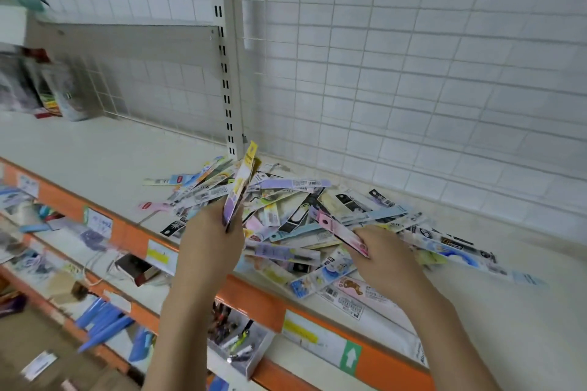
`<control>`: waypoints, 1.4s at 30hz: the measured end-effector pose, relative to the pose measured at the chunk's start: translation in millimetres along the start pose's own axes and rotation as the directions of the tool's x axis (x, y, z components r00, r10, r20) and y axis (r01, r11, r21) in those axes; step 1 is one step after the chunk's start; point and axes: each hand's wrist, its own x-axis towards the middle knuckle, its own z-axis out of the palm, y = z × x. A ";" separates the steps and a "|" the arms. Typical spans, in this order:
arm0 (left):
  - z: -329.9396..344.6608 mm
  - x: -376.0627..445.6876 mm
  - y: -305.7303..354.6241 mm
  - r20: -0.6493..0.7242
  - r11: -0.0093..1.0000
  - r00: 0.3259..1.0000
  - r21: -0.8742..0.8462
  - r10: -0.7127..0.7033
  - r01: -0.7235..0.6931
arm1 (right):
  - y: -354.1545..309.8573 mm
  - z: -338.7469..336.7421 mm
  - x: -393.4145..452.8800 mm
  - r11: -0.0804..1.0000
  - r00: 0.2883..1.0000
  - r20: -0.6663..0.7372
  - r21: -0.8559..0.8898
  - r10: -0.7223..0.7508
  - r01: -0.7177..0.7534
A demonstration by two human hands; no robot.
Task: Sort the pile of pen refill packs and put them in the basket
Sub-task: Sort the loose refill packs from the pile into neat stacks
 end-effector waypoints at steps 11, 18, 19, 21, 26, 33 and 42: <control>-19.0 -2.4 -17.4 -0.042 0.993 0.995 0.074 -0.092 0.095 | -48.2 34.6 12.8 0.972 0.966 0.117 -0.026 -0.230 0.235; -6.1 -0.4 -4.5 -0.011 0.998 0.999 0.044 -0.039 0.040 | -23.5 13.2 12.4 0.985 0.987 -0.070 0.083 -0.147 0.153; -2.8 0.5 -3.1 -0.008 0.999 0.999 0.035 -0.036 0.036 | -16.7 8.2 10.5 0.988 0.989 -0.113 0.108 -0.099 0.112; 5.4 2.9 -0.3 0.002 0.999 1.000 0.029 -0.014 0.014 | -1.8 -0.5 6.2 0.987 0.983 -0.181 0.156 0.006 0.023; 28.8 5.8 9.4 0.115 0.995 0.992 0.070 0.059 -0.067 | 33.7 -19.5 -10.4 0.950 0.928 -0.306 0.287 0.214 -0.124; 60.8 1.7 28.4 0.242 0.985 0.963 0.097 0.116 -0.143 | 68.1 -35.7 -42.4 0.852 0.788 -0.413 0.458 0.457 -0.254; 92.6 -3.8 42.4 0.349 0.961 0.928 0.185 0.131 -0.206 | 83.0 -44.8 -80.9 0.836 0.707 -0.479 0.453 0.521 -0.309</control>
